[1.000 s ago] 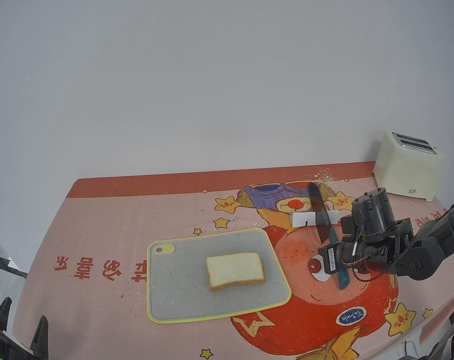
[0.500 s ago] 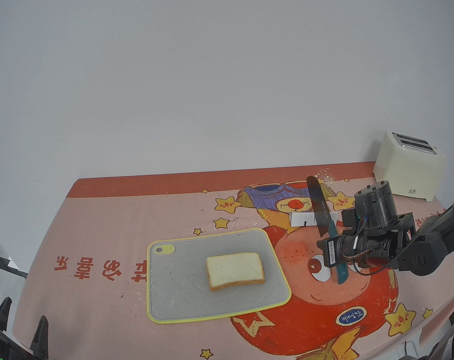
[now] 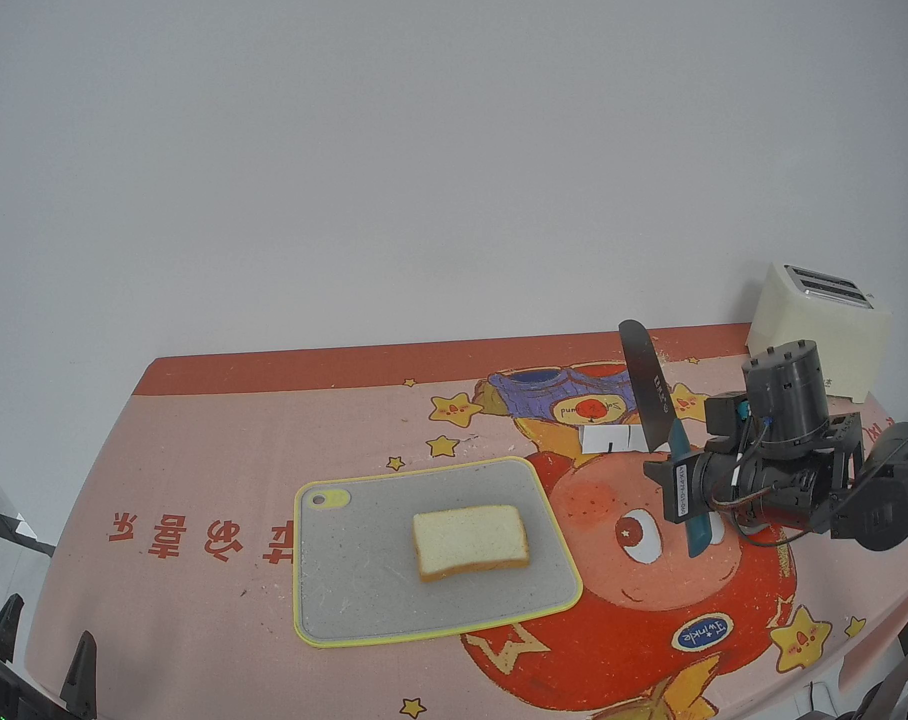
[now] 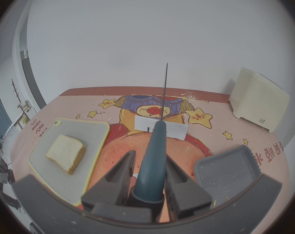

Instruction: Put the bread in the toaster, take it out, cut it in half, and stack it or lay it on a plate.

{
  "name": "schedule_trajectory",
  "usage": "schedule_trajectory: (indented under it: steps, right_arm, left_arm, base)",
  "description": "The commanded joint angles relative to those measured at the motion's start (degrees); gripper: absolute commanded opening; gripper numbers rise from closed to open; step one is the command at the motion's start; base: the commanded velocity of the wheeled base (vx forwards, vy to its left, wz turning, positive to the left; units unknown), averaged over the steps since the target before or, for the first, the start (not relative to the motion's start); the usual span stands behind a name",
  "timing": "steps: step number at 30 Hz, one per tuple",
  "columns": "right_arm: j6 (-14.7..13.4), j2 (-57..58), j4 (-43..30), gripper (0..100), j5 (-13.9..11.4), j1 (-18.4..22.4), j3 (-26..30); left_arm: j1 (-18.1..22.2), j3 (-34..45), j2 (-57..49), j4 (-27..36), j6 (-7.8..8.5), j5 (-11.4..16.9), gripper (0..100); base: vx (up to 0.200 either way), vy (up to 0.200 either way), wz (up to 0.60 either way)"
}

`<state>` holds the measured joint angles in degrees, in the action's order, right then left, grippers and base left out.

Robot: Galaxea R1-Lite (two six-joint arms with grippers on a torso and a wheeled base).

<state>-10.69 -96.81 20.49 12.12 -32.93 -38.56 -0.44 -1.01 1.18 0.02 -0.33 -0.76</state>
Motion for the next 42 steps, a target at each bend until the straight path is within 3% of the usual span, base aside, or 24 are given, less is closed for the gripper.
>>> schedule_trajectory:
  steps: [1,8,16,18,23,27,30,38,39,41,42]
  right_arm:
    - [-0.03,5.22,-0.01,0,-0.34,-5.04,3.67]
    - [-0.03,8.74,-0.10,0,-0.52,-12.34,4.55]
    - [0.50,7.60,-1.24,0,-0.78,-16.56,4.19]
    - [2.52,8.04,-7.13,0,-2.45,-16.64,-0.20]
    - [2.69,8.56,-21.55,0,-5.97,-16.38,-11.36]
    - [3.57,7.95,-28.93,0,-6.76,-16.91,-16.02]
    - [4.01,7.16,-31.92,0,-6.84,-18.23,-17.95]
    - [4.10,4.43,-34.99,0,-8.78,-19.90,-19.01]
    - [4.10,4.43,-34.99,0,-8.78,-19.90,-19.01]
    - [4.10,4.43,-34.99,0,-8.60,-20.33,-18.75]
    - [4.10,4.52,-34.99,0,-8.60,-20.42,-18.75]
  left_arm:
    - [0.00,1.01,0.05,-0.02,-0.11,-0.04,100]
    - [0.00,1.01,0.05,-0.02,0.24,0.14,100]
    - [-0.09,1.01,0.05,0.06,0.42,0.49,100]
    - [0.00,1.01,0.05,0.06,0.42,0.49,100]
    - [0.00,1.01,0.05,-0.02,0.33,0.40,100]
    - [0.00,1.01,-0.04,0.06,0.42,0.40,100]
    - [0.00,1.01,0.05,0.15,0.59,0.58,100]
    - [0.00,0.84,-0.04,-0.46,3.05,3.13,100]
    - [-0.09,-0.22,-0.66,-1.25,2.61,3.48,100]
    - [-0.88,-12.79,2.33,-9.43,-0.29,3.74,100]
    - [-1.14,-16.04,5.32,-11.10,-0.99,3.74,100]
  base:
    - [0.000,0.000,0.00]
    - [0.000,0.000,0.00]
    - [0.000,0.000,0.00]
    - [0.000,0.000,0.00]
    - [0.000,0.000,0.00]
    - [0.000,0.000,0.00]
    - [0.000,0.000,0.00]
    - [0.000,0.000,0.00]
    - [0.000,0.000,0.00]
    - [0.000,0.000,0.00]
    - [0.000,0.000,0.00]
